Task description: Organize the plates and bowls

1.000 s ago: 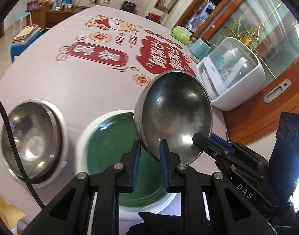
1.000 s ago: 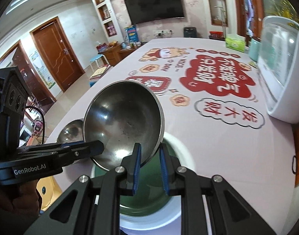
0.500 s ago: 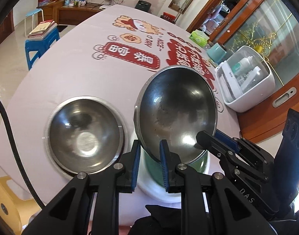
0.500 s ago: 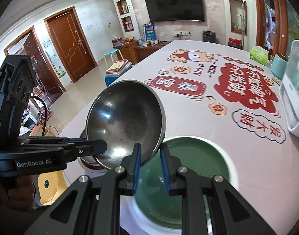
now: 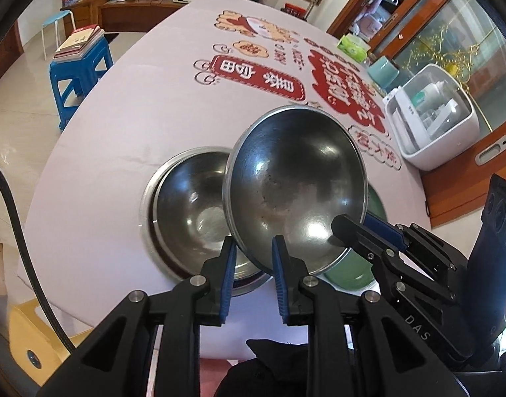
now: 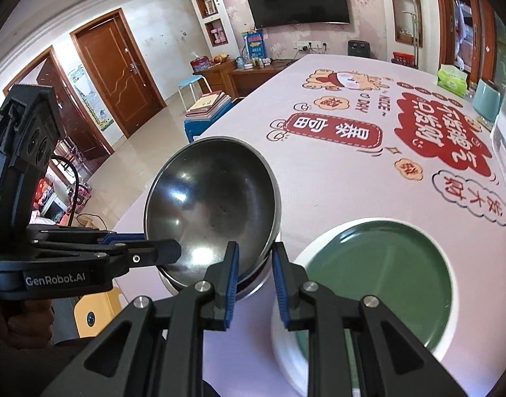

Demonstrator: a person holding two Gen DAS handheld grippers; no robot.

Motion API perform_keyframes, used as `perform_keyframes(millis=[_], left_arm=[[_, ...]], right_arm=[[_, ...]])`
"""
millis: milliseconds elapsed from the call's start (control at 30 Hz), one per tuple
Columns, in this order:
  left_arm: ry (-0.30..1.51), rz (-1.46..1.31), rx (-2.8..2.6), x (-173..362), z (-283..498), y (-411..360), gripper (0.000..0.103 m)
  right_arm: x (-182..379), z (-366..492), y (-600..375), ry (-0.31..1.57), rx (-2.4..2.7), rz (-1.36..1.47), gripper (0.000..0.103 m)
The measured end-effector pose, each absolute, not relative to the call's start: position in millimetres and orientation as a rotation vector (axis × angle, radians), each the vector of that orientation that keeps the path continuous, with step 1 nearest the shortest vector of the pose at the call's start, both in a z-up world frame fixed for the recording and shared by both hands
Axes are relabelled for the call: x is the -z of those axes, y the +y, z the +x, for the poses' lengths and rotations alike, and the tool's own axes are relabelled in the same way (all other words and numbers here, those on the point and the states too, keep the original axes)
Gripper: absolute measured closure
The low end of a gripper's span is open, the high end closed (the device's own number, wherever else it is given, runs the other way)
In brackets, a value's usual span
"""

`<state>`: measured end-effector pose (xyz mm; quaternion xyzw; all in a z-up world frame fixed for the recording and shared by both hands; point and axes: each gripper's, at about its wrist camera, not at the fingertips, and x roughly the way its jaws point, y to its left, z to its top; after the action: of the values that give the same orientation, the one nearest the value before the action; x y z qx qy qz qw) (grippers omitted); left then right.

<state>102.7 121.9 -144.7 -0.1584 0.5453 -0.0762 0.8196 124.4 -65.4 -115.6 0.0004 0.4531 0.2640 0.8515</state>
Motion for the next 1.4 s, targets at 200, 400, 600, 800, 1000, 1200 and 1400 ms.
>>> perform_keyframes(millis=[200, 400, 600, 800, 1000, 1200, 1400], left_arm=[[1.208, -0.293, 0.206, 153, 107, 135, 0.082], [1.249, -0.252, 0.254, 162, 115, 141, 0.081], [1.269, -0.221, 0.290, 168, 120, 144, 0.077], [1.264, -0.212, 0.310, 167, 119, 150, 0.072], [1.232, -0.178, 0.324, 163, 115, 155, 0.070], [1.176, -0.104, 0.331, 152, 114, 161, 0.054], [1.162, -0.041, 0.298, 150, 122, 165, 0.043]], right_arm=[[122, 116, -51, 0.963, -0.503, 0.044, 0.081], [129, 110, -45, 0.976, -0.442, 0.089, 0.081], [132, 106, -43, 0.983, -0.383, 0.114, 0.081], [135, 105, -40, 1.003, -0.331, 0.126, 0.081], [139, 103, -41, 1.027, -0.286, 0.162, 0.081], [141, 102, -50, 1.079, -0.253, 0.227, 0.062], [148, 105, -64, 1.162, -0.243, 0.361, 0.060]])
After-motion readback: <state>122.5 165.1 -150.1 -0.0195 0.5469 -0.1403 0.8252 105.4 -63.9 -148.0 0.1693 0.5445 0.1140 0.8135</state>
